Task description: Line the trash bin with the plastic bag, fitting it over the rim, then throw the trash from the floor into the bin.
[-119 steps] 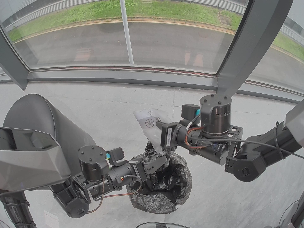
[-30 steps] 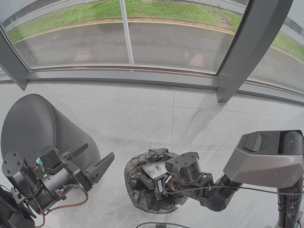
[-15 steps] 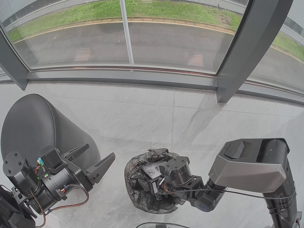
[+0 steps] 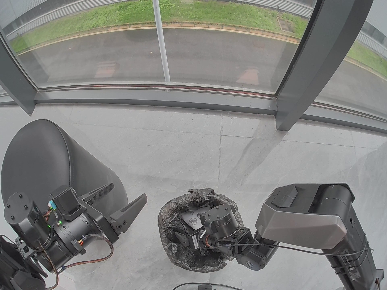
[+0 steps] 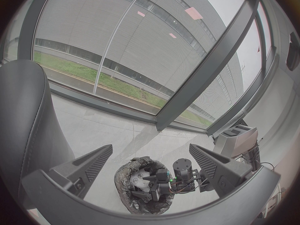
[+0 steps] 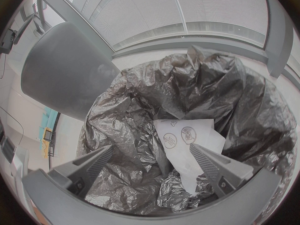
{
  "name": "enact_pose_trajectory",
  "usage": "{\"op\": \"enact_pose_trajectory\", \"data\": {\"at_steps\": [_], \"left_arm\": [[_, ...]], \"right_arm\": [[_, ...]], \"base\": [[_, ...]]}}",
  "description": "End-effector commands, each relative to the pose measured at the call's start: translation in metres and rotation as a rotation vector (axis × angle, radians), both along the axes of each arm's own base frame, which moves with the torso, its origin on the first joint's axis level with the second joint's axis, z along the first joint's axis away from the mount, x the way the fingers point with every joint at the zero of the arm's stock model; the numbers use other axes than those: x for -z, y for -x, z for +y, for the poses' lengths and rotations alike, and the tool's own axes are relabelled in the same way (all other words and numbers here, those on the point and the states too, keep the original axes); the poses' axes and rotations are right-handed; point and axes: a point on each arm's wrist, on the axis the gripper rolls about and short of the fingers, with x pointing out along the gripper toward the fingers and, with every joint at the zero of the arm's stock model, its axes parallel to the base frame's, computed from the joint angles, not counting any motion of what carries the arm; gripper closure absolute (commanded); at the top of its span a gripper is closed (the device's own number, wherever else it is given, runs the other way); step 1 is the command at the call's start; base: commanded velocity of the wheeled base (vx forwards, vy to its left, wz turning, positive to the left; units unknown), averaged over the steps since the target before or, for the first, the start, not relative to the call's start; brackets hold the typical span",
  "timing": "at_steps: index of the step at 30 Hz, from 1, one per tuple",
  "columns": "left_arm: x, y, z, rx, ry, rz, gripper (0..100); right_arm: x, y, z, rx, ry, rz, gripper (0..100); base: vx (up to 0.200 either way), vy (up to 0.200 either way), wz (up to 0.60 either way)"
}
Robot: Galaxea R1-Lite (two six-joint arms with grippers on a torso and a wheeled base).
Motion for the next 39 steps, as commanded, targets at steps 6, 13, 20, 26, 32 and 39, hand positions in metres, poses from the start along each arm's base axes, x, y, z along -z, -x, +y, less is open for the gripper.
{"op": "enact_pose_trajectory", "data": {"at_steps": [6,13,20,26,32,39], "left_arm": [[0.0,0.0,0.0,0.001,0.0,0.001,0],[0.0,0.0,-0.001,0.002,0.0,0.001,0],[0.001,0.0,0.0,0.002,-0.001,0.003,0],[0.0,0.0,-0.001,0.002,0.002,0.003,0],[0.0,0.0,0.0,0.001,0.004,0.001,0],[0.0,0.0,0.0,0.001,0.003,0.0,0]], "right_arm": [[0.004,-0.003,0.001,0.007,-0.022,0.071,0],[0.003,-0.006,0.002,0.04,-0.021,0.135,0],[0.001,-0.008,0.004,0.057,-0.021,0.156,0],[-0.009,-0.008,0.005,0.071,-0.063,0.143,0],[-0.039,-0.004,0.001,0.067,-0.115,0.125,0],[-0.069,0.015,-0.007,0.04,-0.131,0.101,0]], "base": [[0.0,0.0,0.0],[0.0,0.0,0.0],[0.0,0.0,0.0],[0.0,0.0,0.0],[0.0,0.0,0.0],[0.0,0.0,0.0]]}}
